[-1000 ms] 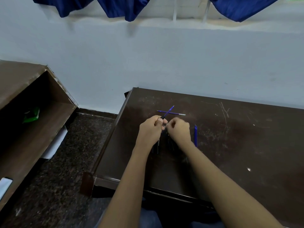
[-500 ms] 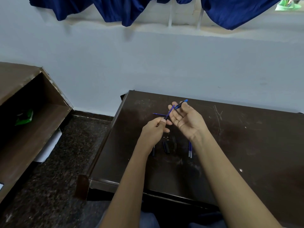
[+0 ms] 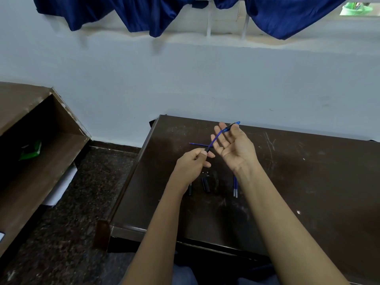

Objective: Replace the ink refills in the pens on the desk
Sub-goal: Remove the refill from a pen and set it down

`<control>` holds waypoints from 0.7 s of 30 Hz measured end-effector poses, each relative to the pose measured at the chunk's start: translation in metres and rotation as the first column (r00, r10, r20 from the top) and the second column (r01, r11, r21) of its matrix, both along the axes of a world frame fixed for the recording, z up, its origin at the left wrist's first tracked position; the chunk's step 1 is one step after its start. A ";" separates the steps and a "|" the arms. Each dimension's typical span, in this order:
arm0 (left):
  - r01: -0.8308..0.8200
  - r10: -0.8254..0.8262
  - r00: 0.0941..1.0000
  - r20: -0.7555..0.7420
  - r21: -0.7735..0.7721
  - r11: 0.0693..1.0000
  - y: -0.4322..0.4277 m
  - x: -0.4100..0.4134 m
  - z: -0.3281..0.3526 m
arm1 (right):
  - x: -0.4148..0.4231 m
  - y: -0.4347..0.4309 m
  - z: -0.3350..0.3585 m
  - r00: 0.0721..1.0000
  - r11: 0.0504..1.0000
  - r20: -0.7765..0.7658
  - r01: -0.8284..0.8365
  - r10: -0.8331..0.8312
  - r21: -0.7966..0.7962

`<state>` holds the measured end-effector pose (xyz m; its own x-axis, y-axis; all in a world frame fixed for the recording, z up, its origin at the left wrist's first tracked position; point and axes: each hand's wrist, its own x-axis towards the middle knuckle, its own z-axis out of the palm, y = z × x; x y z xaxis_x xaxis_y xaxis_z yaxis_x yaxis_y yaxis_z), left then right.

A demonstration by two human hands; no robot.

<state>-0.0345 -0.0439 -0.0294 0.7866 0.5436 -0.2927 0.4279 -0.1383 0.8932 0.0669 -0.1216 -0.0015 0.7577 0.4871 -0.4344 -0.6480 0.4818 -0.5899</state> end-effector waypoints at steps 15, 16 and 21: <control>0.010 -0.011 1.000 0.010 0.021 1.000 -0.001 -0.001 0.001 | 0.002 -0.005 0.002 1.000 0.998 -0.022 -0.007 0.008 0.058; 0.013 -0.014 1.000 0.009 0.024 1.000 -0.001 -0.001 0.001 | 0.002 -0.005 0.003 1.000 0.998 -0.020 -0.006 0.008 0.058; 0.015 -0.015 1.000 0.011 0.038 0.999 -0.002 -0.002 0.001 | 0.002 -0.006 0.004 0.998 0.999 0.058 -0.032 0.032 -0.012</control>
<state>-0.0363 -0.0455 -0.0279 0.7979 0.5423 -0.2634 0.4155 -0.1782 0.8920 0.0687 -0.1273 0.0025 0.7659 0.5069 -0.3955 -0.6273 0.4544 -0.6324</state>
